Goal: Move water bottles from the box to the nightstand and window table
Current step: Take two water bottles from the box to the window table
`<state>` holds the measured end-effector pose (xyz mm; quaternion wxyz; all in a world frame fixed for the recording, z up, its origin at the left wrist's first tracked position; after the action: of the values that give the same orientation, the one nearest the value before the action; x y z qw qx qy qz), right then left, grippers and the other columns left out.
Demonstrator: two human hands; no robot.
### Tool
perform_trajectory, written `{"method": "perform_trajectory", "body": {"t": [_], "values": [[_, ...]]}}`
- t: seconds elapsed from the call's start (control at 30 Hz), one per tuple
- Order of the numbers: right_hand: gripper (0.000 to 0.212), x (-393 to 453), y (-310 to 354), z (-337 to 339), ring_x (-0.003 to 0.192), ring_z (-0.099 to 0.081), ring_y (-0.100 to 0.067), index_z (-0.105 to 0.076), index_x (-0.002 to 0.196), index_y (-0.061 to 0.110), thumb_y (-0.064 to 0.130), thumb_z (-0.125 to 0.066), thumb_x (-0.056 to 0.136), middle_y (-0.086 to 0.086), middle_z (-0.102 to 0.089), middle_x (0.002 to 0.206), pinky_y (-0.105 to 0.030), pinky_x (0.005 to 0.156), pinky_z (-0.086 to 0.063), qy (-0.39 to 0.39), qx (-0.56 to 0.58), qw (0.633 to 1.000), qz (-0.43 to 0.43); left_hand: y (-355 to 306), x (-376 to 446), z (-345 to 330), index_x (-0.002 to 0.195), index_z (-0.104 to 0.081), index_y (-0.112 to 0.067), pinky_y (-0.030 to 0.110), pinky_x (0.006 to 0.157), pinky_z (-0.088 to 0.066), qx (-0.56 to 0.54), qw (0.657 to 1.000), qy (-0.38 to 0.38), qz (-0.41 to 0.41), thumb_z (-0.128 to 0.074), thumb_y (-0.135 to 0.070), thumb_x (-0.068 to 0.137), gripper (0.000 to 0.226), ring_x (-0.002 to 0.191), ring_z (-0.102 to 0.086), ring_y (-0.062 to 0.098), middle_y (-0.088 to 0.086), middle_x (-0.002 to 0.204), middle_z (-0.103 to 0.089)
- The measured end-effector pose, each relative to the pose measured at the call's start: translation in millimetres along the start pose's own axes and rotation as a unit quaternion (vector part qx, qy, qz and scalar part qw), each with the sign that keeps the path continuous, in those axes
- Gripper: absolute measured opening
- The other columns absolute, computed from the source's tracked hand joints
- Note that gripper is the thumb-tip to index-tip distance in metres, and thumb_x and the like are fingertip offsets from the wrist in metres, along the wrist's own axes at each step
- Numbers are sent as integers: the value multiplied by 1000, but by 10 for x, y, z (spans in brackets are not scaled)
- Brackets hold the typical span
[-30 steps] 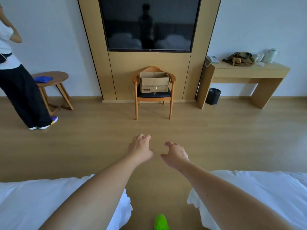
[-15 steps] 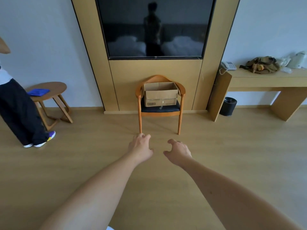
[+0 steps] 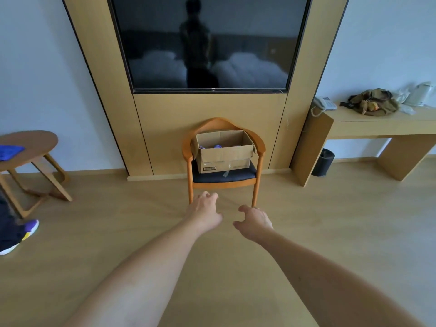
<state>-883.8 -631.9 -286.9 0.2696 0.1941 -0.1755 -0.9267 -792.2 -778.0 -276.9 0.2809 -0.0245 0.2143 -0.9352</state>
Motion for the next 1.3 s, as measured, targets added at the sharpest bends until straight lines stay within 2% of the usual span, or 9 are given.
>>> {"method": "perform_trajectory", "body": {"t": [0.2, 0.43, 0.67, 0.97, 1.17, 1.3], "values": [[59, 889, 411, 86, 133, -52, -28, -48, 149, 28, 38, -66, 93, -7, -56, 145, -39, 99, -54, 4, 7, 1000, -15, 315, 1059, 224, 140, -51, -17, 44, 108, -44, -24, 1000, -9, -6, -72, -41, 89, 60, 133, -45, 28, 6, 140, -47], [63, 2034, 566, 133, 134, -51, -28, -46, 151, 28, 41, -65, 93, -5, -54, 147, -40, 99, -53, 31, -8, 999, -15, 544, 2153, 148, 131, -55, -18, 46, 100, -49, -13, 1000, 1, -10, -74, -41, 88, 53, 121, -51, 27, 5, 131, -51], [61, 3529, 587, 259, 127, -54, -27, -47, 148, 29, 40, -64, 90, -3, -57, 140, -38, 95, -53, 61, 0, 998, 12, 553, 3529, 54, 133, -56, -18, 45, 100, -49, 11, 1000, 2, 1, -71, -37, 87, 51, 122, -50, 28, 5, 134, -53], [58, 5105, 544, 572, 126, -56, -26, -50, 146, 27, 46, -65, 92, -3, -60, 136, -40, 98, -54, 107, 25, 994, 5, 569, 4835, 38, 131, -57, -19, 43, 103, -47, 31, 996, 41, 69, -67, -38, 91, 46, 127, -47, 27, 3, 134, -53], [61, 5768, 461, 517, 125, -57, -27, -49, 147, 27, 44, -64, 91, -5, -62, 136, -39, 97, -54, 144, 44, 988, -16, 636, 5603, -69, 134, -55, -17, 43, 101, -48, 50, 993, 80, 66, -66, -38, 90, 50, 129, -47, 28, 5, 137, -51], [58, 6247, 399, 489, 124, -57, -29, -52, 145, 24, 42, -65, 91, -7, -63, 134, -42, 99, -53, 160, 44, 985, -46, 695, 6159, -187, 131, -56, -17, 46, 100, -48, 49, 992, 104, 44, -67, -37, 88, 49, 126, -49, 30, 7, 131, -53]]}}
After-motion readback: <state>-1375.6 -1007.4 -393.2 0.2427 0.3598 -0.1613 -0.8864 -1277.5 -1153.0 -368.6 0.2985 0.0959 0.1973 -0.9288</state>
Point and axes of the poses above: each hand's wrist, its own x-axis towards the middle knuckle, its own z-axis out of the back of the hand, y = z × x, the point moved 1 cm from there along x, towards the middle knuckle
